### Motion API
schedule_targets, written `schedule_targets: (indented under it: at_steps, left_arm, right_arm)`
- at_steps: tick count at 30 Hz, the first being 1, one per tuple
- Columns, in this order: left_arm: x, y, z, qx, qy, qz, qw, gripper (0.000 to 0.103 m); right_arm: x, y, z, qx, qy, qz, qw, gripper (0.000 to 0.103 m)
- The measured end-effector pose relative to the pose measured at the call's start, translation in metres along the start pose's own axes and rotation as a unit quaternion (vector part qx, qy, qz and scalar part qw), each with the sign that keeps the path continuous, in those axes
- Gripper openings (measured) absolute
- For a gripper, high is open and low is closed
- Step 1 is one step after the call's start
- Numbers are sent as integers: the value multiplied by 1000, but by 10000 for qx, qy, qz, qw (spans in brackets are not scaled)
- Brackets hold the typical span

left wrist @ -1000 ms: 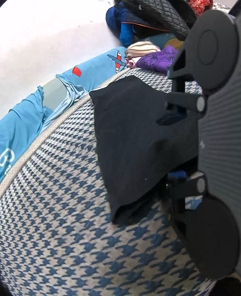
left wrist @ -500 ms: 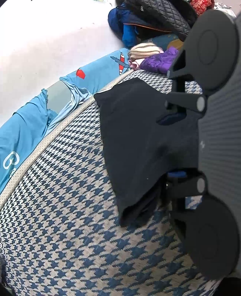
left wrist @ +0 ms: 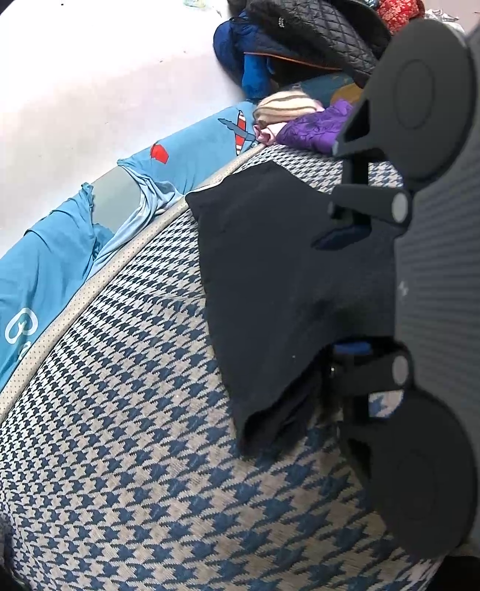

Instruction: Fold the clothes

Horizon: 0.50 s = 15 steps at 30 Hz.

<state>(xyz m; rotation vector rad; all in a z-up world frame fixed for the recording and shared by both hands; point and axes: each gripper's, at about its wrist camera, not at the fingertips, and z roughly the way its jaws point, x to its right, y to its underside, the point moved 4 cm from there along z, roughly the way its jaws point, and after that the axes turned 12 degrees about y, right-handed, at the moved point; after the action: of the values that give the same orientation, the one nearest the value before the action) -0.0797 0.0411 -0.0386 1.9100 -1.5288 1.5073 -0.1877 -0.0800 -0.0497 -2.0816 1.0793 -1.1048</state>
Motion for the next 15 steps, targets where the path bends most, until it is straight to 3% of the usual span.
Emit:
schedule_targets:
  at_steps: [5, 7, 9, 10, 13, 15]
  left_arm:
    - [0, 0, 0, -35, -2, 34, 10000, 45]
    - [-1, 1, 0, -57, -28, 50, 10000, 45]
    - [-2, 1, 0, -85, -35, 37, 10000, 46]
    - [-3, 2, 0, -90, -56, 43, 9999, 46]
    - [-7, 2, -3, -54, -167, 59, 9998, 57]
    - [-10, 0, -6, 46, -209, -6, 9998, 72]
  right_arm:
    - [2, 1, 9, 6, 97, 143, 9999, 49]
    - [3, 0, 12, -12, 76, 237, 9997, 39]
    - [4, -2, 14, -12, 140, 299, 9995, 14]
    - [7, -3, 15, -21, 199, 368, 9991, 12]
    - [21, -7, 15, -37, 152, 810, 9966, 10]
    - [29, -9, 13, -3, 134, 1002, 9949, 10]
